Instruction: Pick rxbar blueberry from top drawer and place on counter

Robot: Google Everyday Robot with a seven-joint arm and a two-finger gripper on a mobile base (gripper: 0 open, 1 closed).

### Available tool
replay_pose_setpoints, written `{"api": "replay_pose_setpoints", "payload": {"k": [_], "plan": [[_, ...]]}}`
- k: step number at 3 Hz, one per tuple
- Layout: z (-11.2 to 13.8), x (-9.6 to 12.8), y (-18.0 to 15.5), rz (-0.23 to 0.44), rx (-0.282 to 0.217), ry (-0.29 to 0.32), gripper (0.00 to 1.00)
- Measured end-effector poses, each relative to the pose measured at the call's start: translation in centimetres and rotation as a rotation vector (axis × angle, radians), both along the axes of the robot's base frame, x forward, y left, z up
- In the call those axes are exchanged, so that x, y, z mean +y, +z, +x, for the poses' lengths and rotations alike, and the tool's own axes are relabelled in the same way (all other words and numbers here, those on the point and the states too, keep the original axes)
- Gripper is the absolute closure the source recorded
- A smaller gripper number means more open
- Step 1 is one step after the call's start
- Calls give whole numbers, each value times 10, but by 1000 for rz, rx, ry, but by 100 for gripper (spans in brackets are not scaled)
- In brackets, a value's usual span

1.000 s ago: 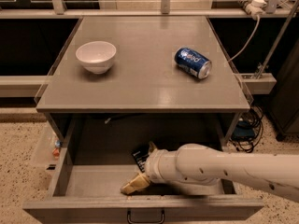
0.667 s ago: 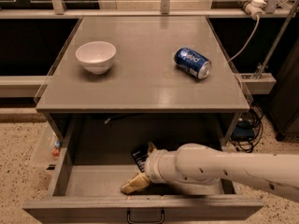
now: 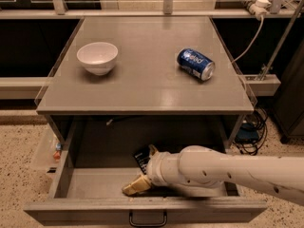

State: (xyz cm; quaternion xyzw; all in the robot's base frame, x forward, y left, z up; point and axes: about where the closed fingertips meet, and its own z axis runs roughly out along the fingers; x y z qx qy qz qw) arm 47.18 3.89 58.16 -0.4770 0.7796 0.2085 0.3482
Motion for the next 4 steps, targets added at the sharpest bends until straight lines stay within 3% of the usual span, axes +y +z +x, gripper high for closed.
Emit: {"api": "replay_pose_setpoints", "payload": {"k": [1,4], "plan": [[0,0,0,0,0,0,100],[0,0,20,0,0,0,100]]}}
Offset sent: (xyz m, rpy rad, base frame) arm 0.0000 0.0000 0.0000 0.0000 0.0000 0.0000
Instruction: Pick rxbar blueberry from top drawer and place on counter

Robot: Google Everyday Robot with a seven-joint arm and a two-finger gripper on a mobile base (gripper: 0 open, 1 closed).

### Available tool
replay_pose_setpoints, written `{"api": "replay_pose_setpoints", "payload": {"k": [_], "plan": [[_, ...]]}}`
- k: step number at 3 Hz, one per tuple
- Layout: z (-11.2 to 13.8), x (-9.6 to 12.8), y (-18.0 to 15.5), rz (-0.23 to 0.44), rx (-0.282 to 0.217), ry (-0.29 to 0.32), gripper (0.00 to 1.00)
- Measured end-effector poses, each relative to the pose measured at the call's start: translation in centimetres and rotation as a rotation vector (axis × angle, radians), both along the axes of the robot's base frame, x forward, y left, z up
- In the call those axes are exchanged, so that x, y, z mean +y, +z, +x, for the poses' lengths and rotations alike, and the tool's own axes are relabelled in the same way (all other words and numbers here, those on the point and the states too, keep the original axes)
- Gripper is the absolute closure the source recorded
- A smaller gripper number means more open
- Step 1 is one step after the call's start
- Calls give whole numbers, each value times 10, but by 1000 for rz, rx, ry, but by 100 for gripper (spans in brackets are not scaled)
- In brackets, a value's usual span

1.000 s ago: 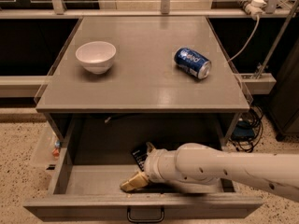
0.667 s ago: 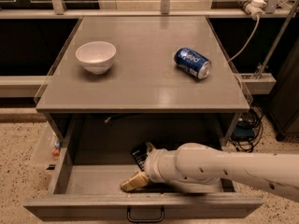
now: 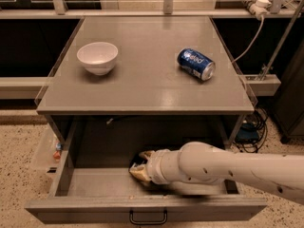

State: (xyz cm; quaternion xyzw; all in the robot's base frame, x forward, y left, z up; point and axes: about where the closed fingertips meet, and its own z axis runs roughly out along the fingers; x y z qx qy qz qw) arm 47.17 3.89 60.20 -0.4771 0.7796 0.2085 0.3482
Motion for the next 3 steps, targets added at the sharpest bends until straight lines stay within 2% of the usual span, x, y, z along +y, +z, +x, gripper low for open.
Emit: {"api": "replay_pose_setpoints", "payload": {"k": [1,2,3], "plan": [[-1,1,6,3,3,27,100],[16,-17,47,-11,-42,62,100],[6,-42,104,-59,-61,108,100]]}}
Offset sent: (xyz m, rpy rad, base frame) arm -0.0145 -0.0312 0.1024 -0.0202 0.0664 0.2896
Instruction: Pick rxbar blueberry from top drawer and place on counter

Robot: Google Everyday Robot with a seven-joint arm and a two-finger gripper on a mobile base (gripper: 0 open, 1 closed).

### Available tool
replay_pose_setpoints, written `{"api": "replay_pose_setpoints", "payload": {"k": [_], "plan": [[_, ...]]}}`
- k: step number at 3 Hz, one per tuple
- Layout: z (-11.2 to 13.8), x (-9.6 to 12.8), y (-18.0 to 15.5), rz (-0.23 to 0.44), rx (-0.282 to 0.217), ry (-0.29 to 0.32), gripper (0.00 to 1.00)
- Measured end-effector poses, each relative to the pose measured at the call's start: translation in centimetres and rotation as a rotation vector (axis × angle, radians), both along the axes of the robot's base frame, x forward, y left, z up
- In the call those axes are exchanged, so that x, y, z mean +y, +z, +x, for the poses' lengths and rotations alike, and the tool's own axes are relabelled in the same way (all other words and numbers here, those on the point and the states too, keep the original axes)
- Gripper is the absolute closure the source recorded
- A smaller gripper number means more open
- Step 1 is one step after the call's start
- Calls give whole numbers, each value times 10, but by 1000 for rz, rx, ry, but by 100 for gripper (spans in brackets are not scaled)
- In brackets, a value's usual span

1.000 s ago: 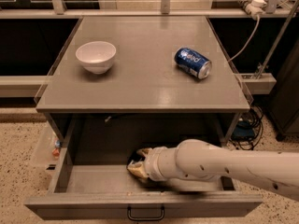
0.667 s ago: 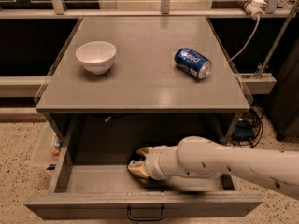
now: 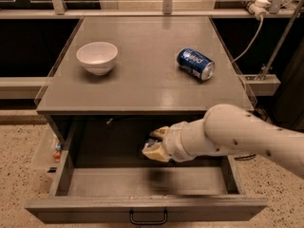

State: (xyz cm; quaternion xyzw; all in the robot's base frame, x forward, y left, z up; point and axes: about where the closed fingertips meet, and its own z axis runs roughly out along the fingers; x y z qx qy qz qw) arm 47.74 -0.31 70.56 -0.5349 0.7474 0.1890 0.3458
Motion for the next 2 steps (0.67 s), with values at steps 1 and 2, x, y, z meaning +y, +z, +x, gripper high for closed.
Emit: {"api": "replay_pose_setpoints", "payload": {"k": [1,2], "plan": [[-25,-20,55,-57,-13,30,100],[-46,-34,108,-97,-61,47,100]]}}
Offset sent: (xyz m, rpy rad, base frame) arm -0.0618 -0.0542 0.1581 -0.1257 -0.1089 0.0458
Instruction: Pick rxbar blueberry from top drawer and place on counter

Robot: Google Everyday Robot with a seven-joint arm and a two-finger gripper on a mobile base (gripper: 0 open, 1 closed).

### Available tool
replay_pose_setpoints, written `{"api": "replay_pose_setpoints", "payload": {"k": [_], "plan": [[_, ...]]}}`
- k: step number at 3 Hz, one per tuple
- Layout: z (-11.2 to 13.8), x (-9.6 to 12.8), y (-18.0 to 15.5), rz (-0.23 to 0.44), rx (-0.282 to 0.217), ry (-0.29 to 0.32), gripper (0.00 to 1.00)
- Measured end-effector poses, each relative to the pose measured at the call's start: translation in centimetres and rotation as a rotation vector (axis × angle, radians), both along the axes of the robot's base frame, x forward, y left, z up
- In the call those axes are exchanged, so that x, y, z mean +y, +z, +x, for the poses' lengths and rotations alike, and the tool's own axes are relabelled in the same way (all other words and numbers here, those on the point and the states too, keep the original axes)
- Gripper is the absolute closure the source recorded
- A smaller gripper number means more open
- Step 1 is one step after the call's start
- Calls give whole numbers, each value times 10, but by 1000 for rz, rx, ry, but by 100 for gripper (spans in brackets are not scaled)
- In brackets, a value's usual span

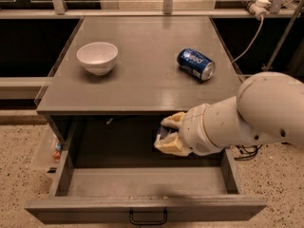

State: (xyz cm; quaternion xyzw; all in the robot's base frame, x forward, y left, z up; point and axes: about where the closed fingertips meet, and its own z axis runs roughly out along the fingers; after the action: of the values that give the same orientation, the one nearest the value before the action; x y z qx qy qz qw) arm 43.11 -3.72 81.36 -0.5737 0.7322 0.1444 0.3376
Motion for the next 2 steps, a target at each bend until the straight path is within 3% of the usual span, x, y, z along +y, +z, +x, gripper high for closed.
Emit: {"api": "replay_pose_setpoints", "payload": {"k": [2], "plan": [[4,0,5,-8,-7,7,100]]}}
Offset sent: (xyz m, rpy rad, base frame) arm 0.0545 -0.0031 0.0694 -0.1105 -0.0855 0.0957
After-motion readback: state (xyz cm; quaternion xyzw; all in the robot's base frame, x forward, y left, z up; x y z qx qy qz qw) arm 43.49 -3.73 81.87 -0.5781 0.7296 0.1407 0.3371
